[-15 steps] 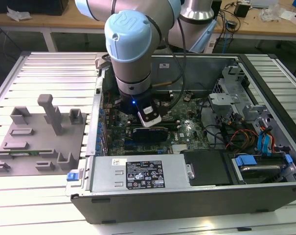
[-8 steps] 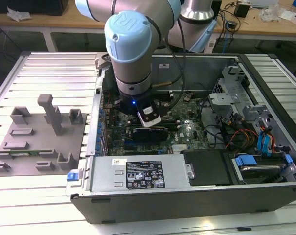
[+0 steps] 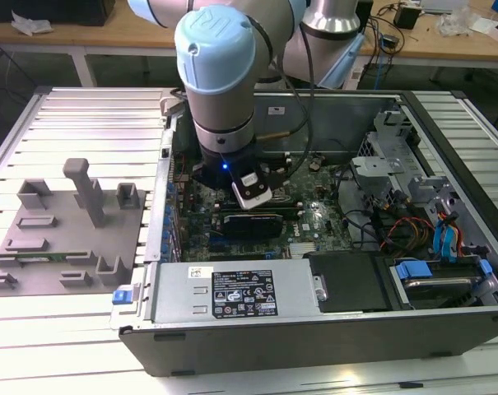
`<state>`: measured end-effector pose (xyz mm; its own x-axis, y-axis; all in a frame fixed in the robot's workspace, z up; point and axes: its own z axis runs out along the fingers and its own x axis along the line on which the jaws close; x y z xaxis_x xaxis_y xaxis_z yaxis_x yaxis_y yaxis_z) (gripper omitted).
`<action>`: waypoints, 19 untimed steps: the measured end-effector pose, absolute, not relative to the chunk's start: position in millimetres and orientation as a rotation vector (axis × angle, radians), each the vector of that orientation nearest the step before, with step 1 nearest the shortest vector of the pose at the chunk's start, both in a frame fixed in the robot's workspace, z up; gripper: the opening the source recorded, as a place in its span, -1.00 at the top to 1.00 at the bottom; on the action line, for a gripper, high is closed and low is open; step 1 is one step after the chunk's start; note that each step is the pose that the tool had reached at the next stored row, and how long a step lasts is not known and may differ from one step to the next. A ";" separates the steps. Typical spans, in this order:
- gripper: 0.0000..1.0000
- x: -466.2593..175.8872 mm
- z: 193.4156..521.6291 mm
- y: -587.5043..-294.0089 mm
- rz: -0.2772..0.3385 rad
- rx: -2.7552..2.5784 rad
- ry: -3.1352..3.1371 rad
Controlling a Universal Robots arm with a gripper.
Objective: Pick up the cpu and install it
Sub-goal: 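Install the second cpu locking lever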
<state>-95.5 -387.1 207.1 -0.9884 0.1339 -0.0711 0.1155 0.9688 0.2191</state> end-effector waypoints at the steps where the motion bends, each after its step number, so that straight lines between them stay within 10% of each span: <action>1: 0.79 -95.4 212.5 -386.5 0.317 0.192 3.033; 10: 0.79 -95.4 243.4 -383.9 0.170 0.185 3.039; 19: 0.79 -68.0 243.3 -383.9 0.169 0.185 3.039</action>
<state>-68.0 -383.9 243.3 -0.9884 0.1259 -0.0847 0.1158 0.9865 0.1155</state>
